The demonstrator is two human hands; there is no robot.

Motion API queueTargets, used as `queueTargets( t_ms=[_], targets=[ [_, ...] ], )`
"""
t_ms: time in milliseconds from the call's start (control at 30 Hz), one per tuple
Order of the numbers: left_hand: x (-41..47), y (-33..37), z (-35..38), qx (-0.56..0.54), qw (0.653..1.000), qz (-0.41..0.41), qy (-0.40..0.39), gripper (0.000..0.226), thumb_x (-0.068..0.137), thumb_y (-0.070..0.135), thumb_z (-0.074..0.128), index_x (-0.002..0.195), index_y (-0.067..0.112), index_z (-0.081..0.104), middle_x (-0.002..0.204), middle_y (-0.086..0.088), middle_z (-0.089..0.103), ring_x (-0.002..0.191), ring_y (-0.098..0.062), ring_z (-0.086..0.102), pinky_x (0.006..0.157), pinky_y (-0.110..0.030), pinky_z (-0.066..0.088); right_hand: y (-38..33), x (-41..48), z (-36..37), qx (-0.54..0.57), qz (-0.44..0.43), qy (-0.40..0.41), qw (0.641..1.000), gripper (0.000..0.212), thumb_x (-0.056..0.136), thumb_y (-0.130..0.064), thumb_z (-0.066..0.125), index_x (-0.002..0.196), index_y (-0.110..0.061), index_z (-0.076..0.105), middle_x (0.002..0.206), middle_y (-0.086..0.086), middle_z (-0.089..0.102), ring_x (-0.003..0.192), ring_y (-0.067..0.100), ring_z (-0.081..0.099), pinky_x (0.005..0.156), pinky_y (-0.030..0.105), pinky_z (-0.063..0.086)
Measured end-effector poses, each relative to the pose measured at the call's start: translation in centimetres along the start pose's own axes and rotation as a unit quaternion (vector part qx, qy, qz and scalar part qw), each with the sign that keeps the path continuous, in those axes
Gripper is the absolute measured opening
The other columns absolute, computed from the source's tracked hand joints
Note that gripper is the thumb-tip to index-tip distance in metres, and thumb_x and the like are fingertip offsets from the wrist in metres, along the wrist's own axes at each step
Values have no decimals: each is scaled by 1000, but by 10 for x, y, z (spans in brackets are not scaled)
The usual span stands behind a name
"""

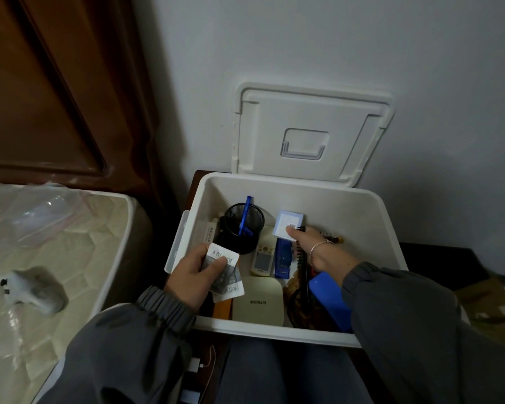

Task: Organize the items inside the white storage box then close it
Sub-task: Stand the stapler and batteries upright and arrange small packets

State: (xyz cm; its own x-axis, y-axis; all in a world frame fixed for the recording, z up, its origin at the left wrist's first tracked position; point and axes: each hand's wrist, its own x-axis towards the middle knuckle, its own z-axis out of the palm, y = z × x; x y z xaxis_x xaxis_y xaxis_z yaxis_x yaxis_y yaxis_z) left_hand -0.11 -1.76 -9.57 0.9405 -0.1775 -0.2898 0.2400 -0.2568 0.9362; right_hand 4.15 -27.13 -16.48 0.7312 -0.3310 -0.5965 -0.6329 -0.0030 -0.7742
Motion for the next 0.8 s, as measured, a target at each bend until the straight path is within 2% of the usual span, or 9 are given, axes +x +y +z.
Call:
queueTargets(
  t_ms=[67, 167, 233, 367, 433, 533, 600, 700, 800],
  targets=[
    [0, 0, 0, 5, 1000, 1, -5, 9, 90, 8, 58, 93, 15, 63, 92, -9, 69, 92, -28, 65, 87, -44, 52, 2, 4, -1, 17, -4, -3, 1000, 40, 95, -27, 53, 125, 0, 52, 96, 9, 60, 87, 23, 54, 83, 37, 45],
    [1, 0, 1, 11, 1000, -1, -11, 9, 90, 9, 57, 93, 16, 63, 92, -7, 69, 92, -26, 65, 86, -42, 53, 2, 7, 0, 15, -12, -14, 1000, 39, 95, -26, 52, 126, -2, 51, 106, 11, 59, 99, 26, 54, 95, 42, 43],
    [1, 0, 1, 13, 1000, -6, -14, 9, 91, 10, 57, 93, 17, 62, 93, -7, 69, 92, -26, 66, 87, -43, 52, 2, 6, -1, -6, -21, -18, 1000, 40, 95, -26, 52, 126, -1, 51, 109, 12, 58, 101, 26, 53, 95, 42, 42],
    [2, -1, 1, 24, 999, -8, -19, 9, 91, 12, 57, 93, 19, 62, 95, -7, 69, 92, -24, 66, 88, -43, 52, -1, 5, -8, -39, -12, -36, 999, 40, 96, -27, 50, 127, -1, 50, 110, 13, 59, 102, 28, 56, 85, 38, 46],
    [2, 0, 1, 22, 999, -10, -23, 9, 91, 12, 57, 94, 19, 62, 94, -6, 69, 92, -23, 66, 87, -42, 53, -9, 2, -15, -16, -2, -53, 998, 35, 97, -23, 49, 124, -2, 50, 103, 12, 61, 95, 25, 60, 73, 34, 51],
    [3, 0, 1, 18, 1000, -11, -20, 11, 91, 10, 57, 92, 19, 62, 93, -6, 69, 92, -25, 66, 86, -43, 53, -29, -12, -31, 14, 16, -86, 996, 27, 97, -23, 50, 118, -6, 50, 99, 13, 64, 90, 25, 66, 69, 34, 57],
    [4, -1, 0, 15, 1000, -14, -19, 11, 90, 9, 57, 92, 19, 62, 94, -9, 69, 93, -26, 65, 87, -45, 52, -44, -23, -45, -31, 7, -106, 994, 28, 95, -28, 52, 114, -7, 52, 91, 10, 67, 72, 15, 67, 55, 25, 55],
    [6, -4, 1, 6, 1000, -16, -20, 10, 90, 9, 58, 94, 16, 63, 97, -12, 69, 93, -28, 66, 88, -46, 52, -57, -37, -58, -147, -19, -150, 978, 26, 91, -31, 58, 99, -6, 58, 64, 0, 68, 45, 4, 57, 38, 15, 40],
    [7, -4, 3, -1, 1000, -16, -20, 11, 90, 8, 58, 92, 17, 63, 95, -11, 69, 92, -29, 66, 86, -45, 52, -50, -44, -51, -319, -15, -176, 931, 24, 84, -33, 68, 90, -10, 62, 57, -7, 66, 44, 4, 49, 35, 14, 33]
  ],
)
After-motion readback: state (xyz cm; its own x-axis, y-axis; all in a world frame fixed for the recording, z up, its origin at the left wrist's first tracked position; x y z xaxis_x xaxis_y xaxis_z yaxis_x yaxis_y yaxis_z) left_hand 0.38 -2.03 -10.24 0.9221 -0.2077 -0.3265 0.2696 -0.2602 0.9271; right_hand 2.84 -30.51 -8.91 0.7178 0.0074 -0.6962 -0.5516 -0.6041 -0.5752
